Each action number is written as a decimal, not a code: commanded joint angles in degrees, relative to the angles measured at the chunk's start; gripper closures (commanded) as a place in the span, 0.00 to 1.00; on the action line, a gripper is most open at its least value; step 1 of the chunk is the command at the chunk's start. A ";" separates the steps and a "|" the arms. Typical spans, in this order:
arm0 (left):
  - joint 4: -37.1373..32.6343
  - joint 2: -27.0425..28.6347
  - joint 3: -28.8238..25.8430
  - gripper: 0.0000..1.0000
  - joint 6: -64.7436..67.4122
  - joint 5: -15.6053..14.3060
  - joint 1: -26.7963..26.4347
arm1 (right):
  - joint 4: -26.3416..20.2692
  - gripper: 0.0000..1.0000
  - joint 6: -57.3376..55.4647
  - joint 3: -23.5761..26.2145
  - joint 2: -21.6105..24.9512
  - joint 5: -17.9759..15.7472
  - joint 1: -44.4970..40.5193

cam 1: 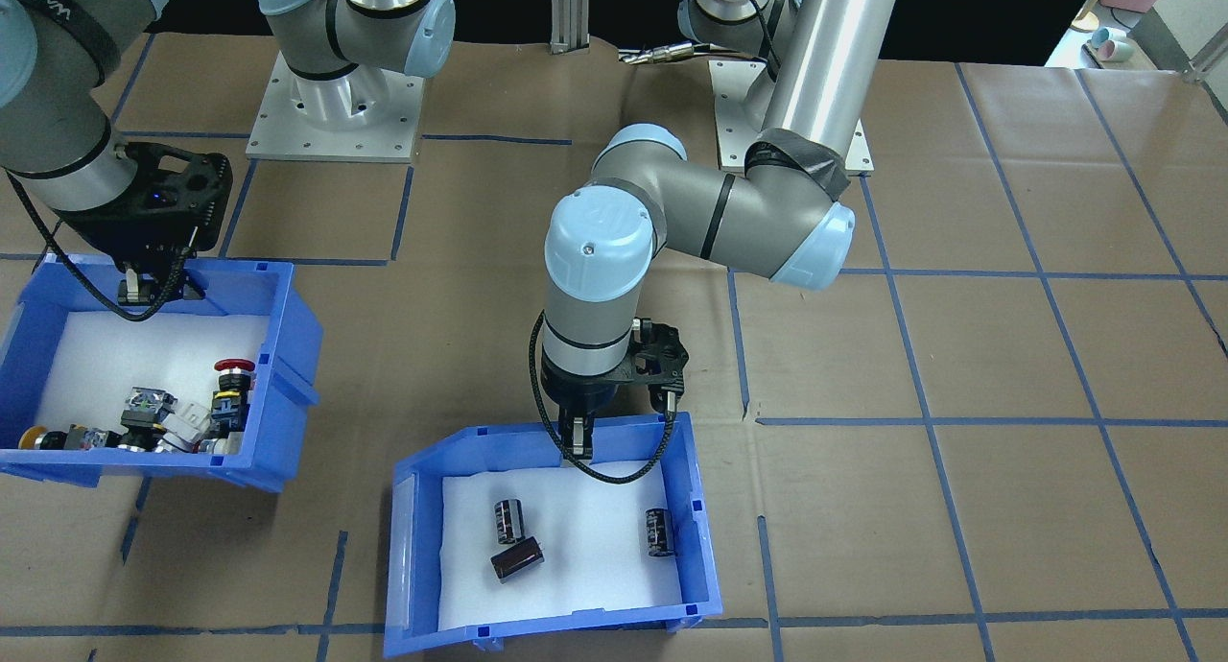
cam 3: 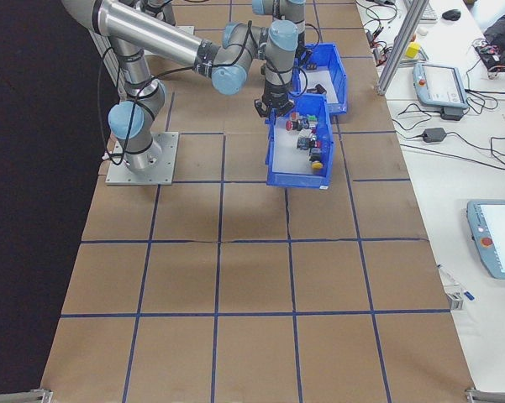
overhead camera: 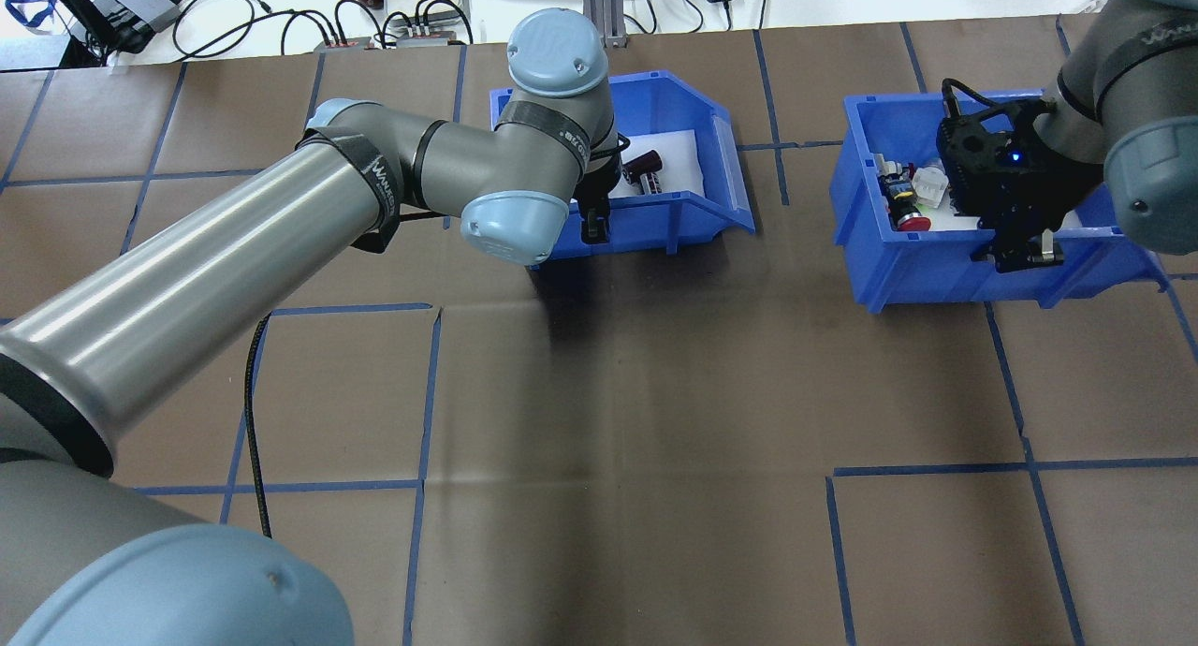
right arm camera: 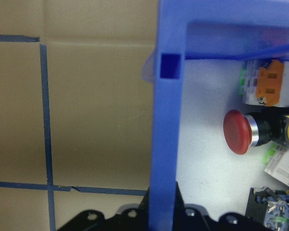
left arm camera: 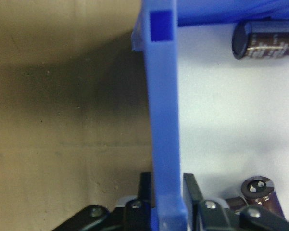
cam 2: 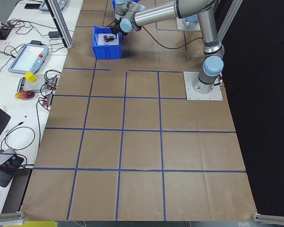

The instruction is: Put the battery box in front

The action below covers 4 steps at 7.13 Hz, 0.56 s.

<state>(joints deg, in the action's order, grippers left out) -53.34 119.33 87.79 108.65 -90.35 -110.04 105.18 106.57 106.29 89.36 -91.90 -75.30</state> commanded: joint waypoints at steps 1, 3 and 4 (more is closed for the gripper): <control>-3.75 -3.81 -0.07 0.24 -10.32 -1.84 -0.53 | -0.06 0.92 -0.31 3.20 2.99 -0.03 -0.11; -14.81 -10.48 -0.16 0.17 -25.86 -2.11 0.78 | 0.46 0.92 -0.48 8.82 7.29 0.14 -0.29; -20.34 -13.22 -0.16 0.01 -33.51 -1.59 2.70 | 0.64 0.92 -2.14 11.45 9.67 0.32 -0.46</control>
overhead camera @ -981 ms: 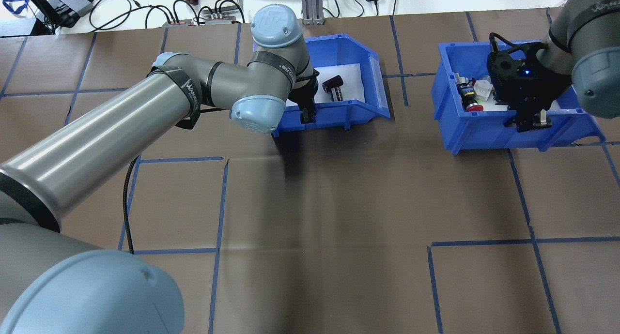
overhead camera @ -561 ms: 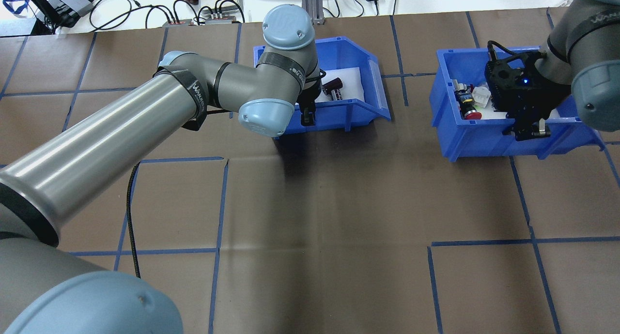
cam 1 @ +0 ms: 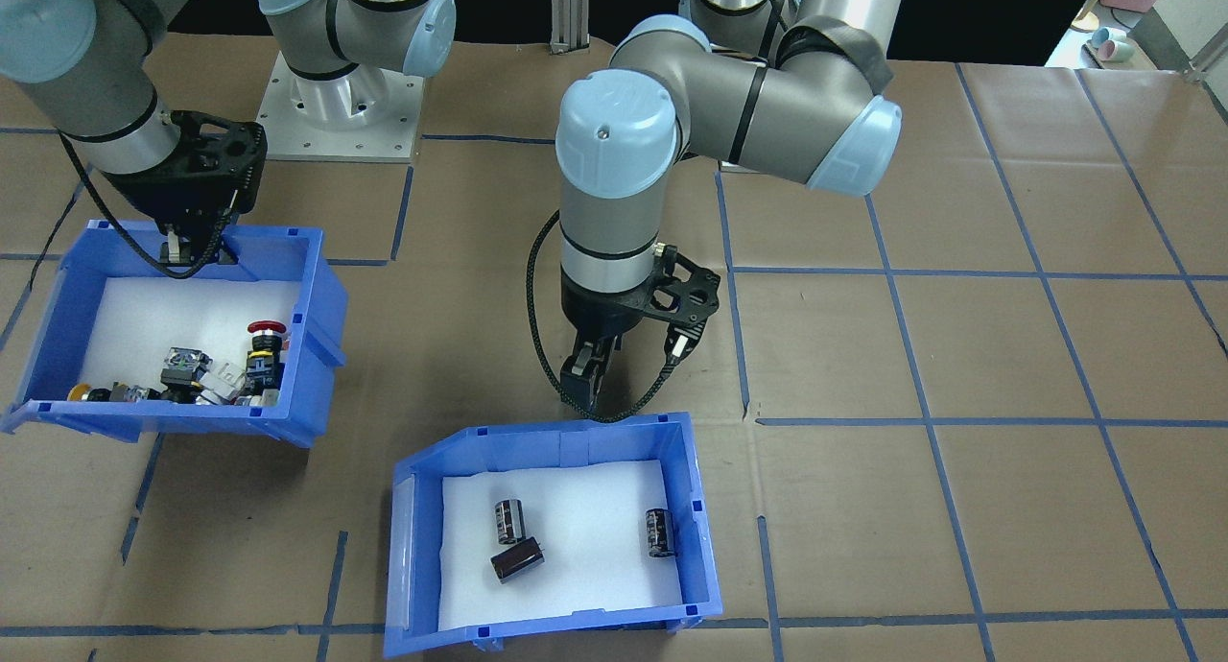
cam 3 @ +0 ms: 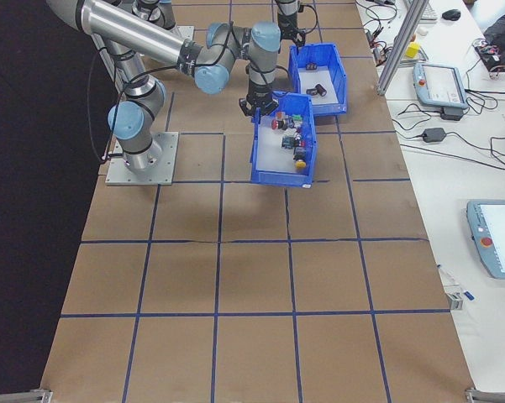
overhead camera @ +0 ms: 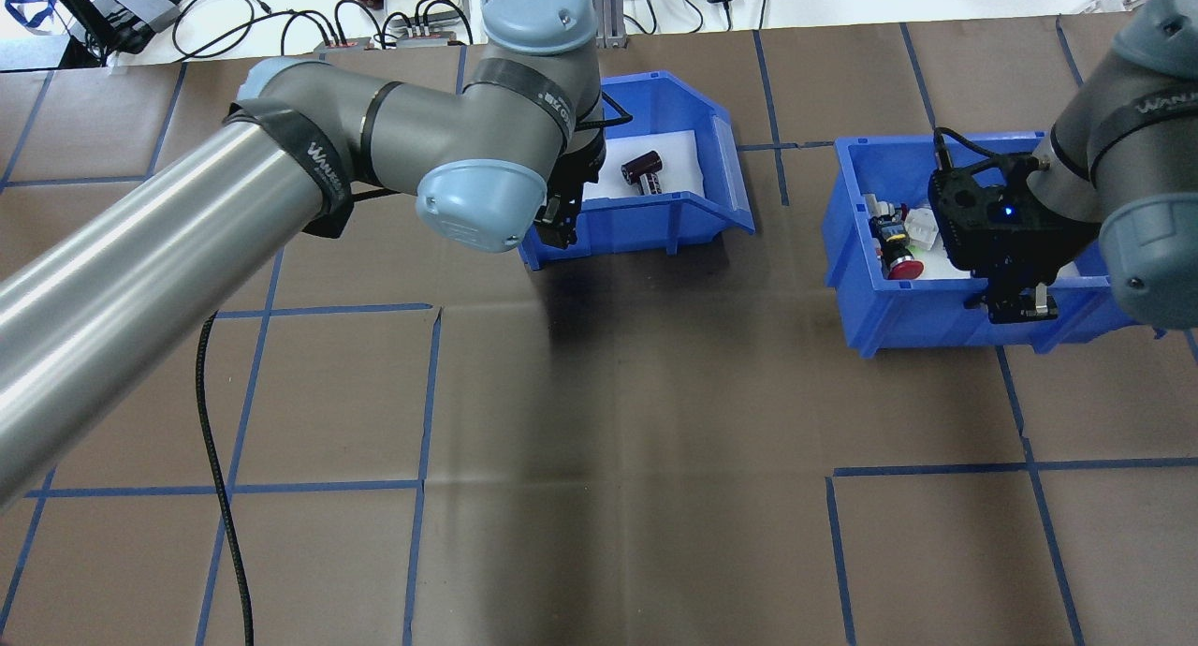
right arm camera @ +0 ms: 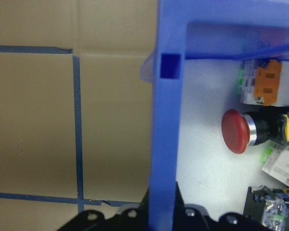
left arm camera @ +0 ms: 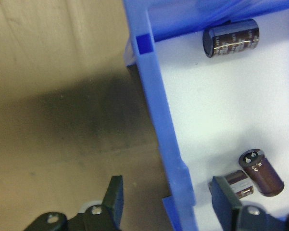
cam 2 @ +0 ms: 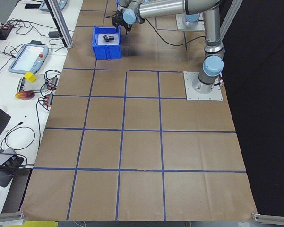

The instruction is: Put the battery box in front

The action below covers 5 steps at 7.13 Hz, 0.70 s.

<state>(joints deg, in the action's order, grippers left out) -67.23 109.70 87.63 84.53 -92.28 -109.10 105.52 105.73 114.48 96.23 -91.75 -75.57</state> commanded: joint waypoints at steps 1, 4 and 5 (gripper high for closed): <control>-9.21 -5.79 0.09 0.01 -12.34 1.13 3.97 | 0.30 0.91 -2.97 4.95 4.65 0.17 -1.32; -15.72 -14.12 2.18 0.01 -49.80 0.70 13.01 | 0.91 0.91 -15.94 10.39 6.78 -0.01 -12.11; -18.27 -16.86 2.55 0.01 -64.26 0.79 16.61 | 1.61 0.91 -19.82 10.59 6.69 -0.01 -16.32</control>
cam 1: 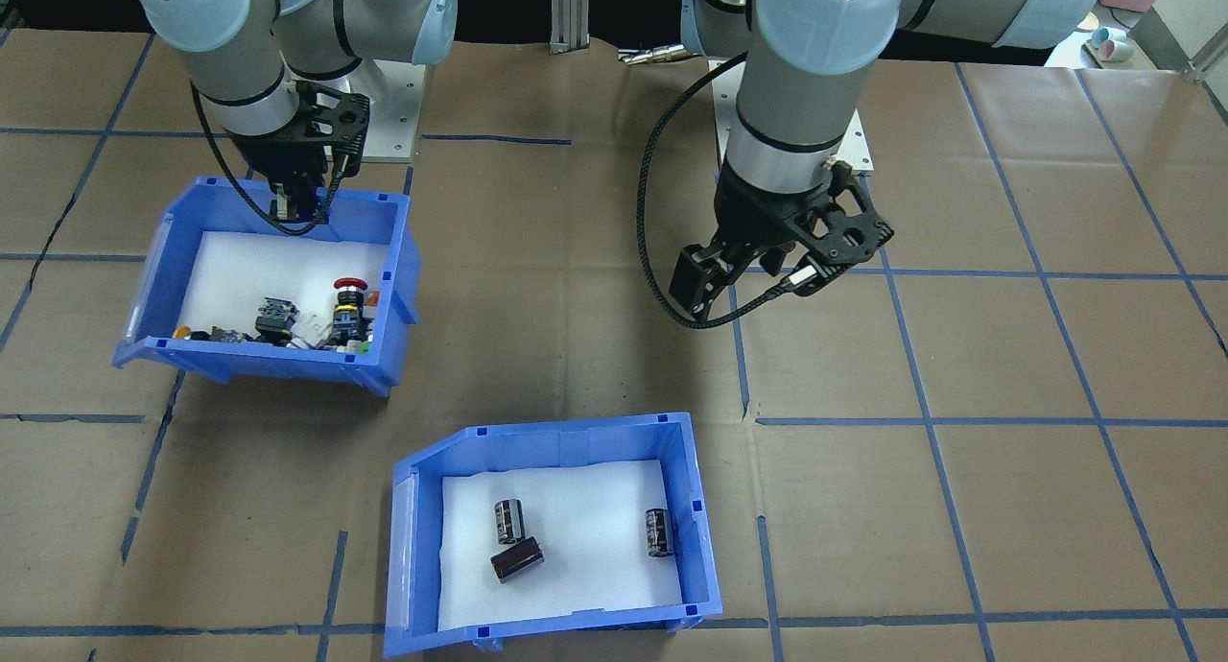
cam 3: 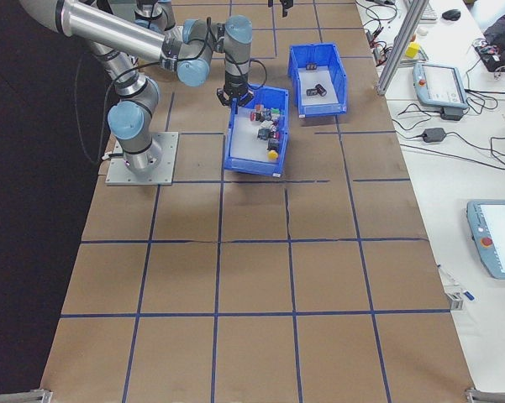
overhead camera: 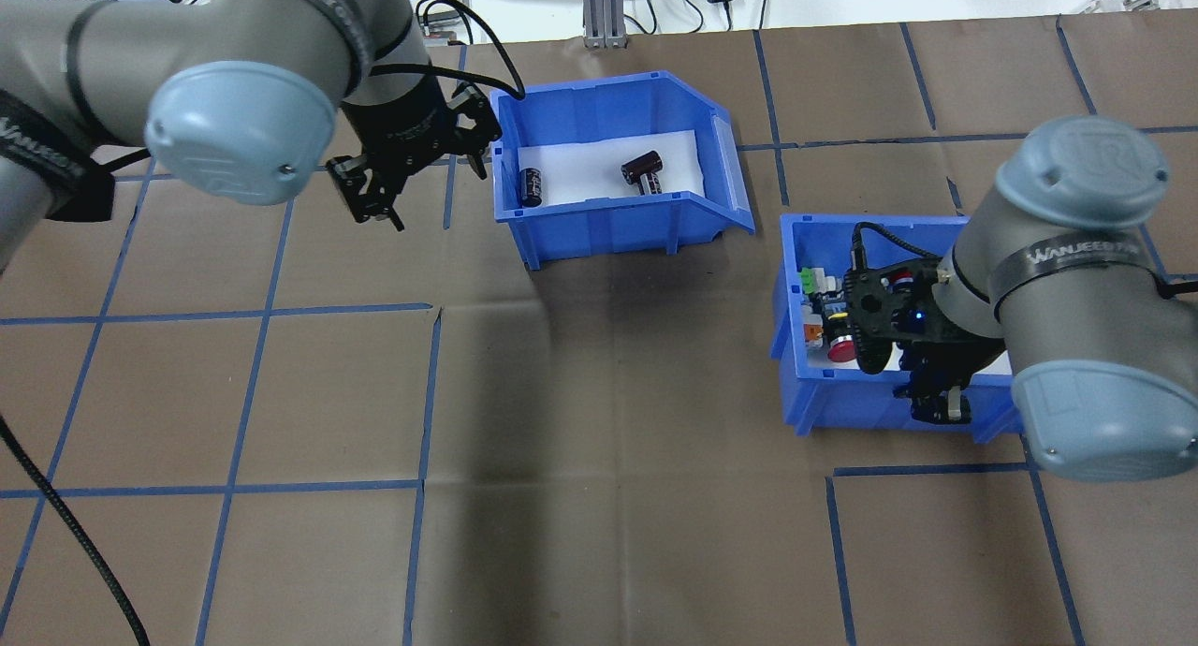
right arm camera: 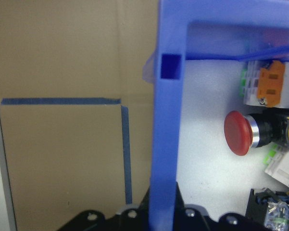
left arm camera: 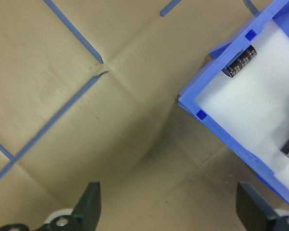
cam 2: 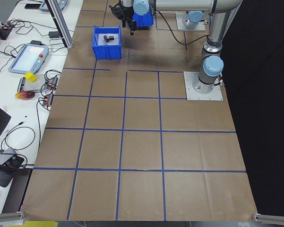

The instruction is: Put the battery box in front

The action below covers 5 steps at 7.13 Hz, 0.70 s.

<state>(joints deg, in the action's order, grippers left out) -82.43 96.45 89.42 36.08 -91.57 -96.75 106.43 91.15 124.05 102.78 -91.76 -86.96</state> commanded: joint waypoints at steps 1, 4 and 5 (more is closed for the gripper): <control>-8.14 -6.85 0.76 0.01 -23.87 0.16 7.86 | 2.37 0.91 -10.24 1.10 0.05 -0.08 -10.63; -13.99 -12.49 2.86 0.01 -45.63 0.25 14.22 | 7.73 0.91 -19.86 1.10 -0.39 1.31 -24.27; -14.34 -15.38 3.82 0.01 -44.87 0.17 13.96 | 9.75 0.91 -24.66 1.19 -1.34 1.41 -27.97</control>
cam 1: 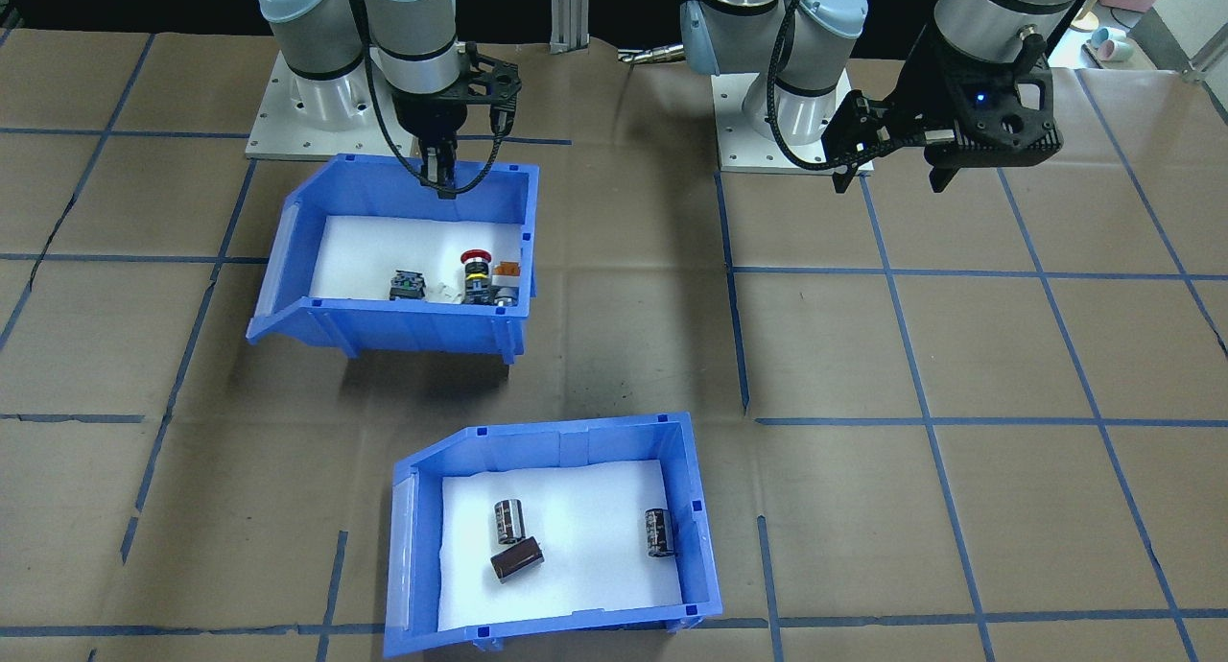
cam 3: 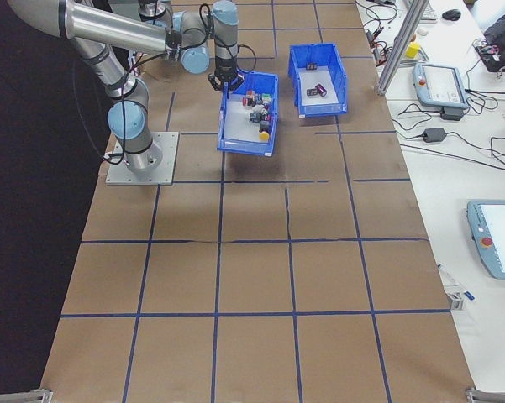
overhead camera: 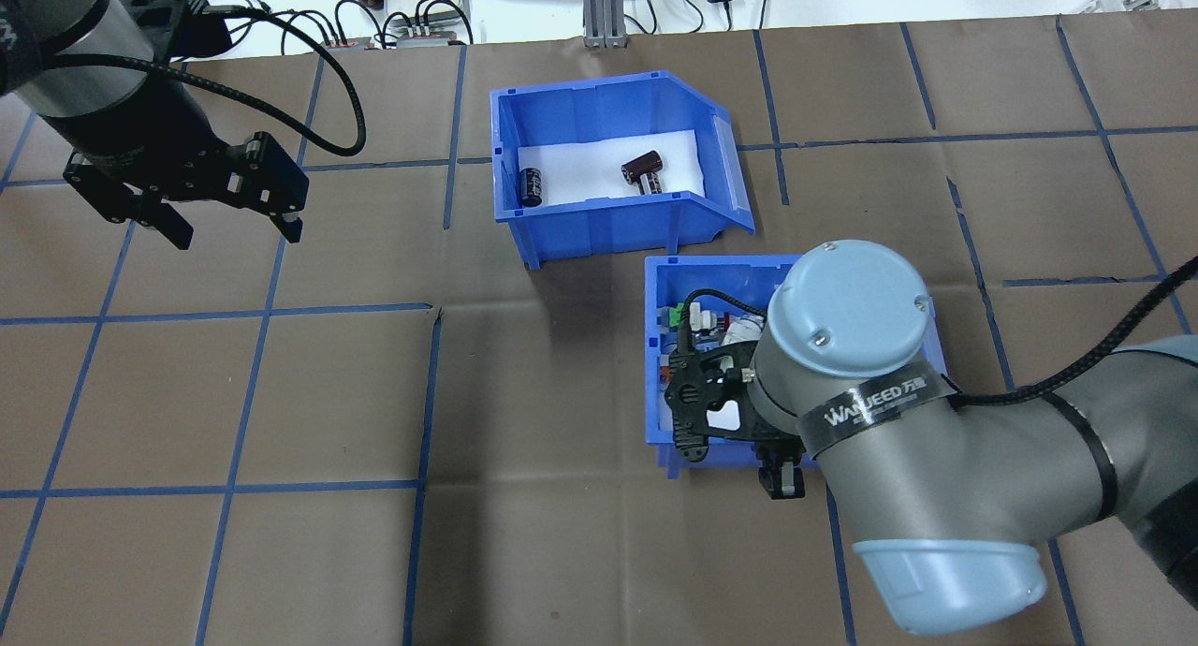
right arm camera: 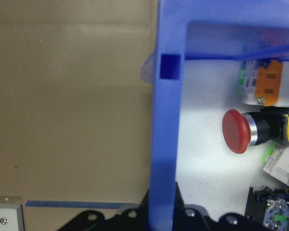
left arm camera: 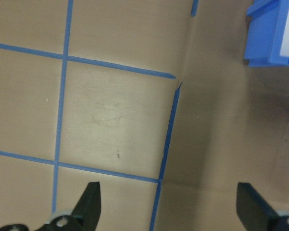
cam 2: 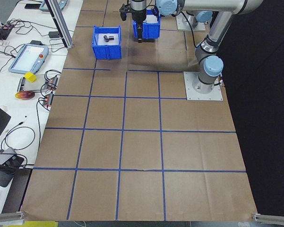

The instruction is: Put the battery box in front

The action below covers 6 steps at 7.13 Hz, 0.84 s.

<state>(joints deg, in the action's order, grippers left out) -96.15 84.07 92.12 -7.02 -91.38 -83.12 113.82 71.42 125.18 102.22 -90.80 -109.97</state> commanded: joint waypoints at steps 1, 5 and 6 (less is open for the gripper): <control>-0.36 -6.34 4.35 0.01 -1.68 0.41 0.33 | 4.29 0.91 -7.23 -0.03 -2.45 0.36 -7.26; 0.69 -7.60 10.97 0.01 -2.30 -0.02 -8.07 | 9.75 0.90 -13.40 -0.03 -7.99 0.19 -13.68; 1.05 -9.00 11.41 0.01 -2.12 0.32 -8.54 | 10.54 0.90 -13.06 -0.03 -8.70 0.01 -14.04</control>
<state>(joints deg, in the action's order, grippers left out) -95.53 76.14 102.88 -9.47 -91.09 -89.68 123.32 58.58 125.16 94.59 -90.61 -123.07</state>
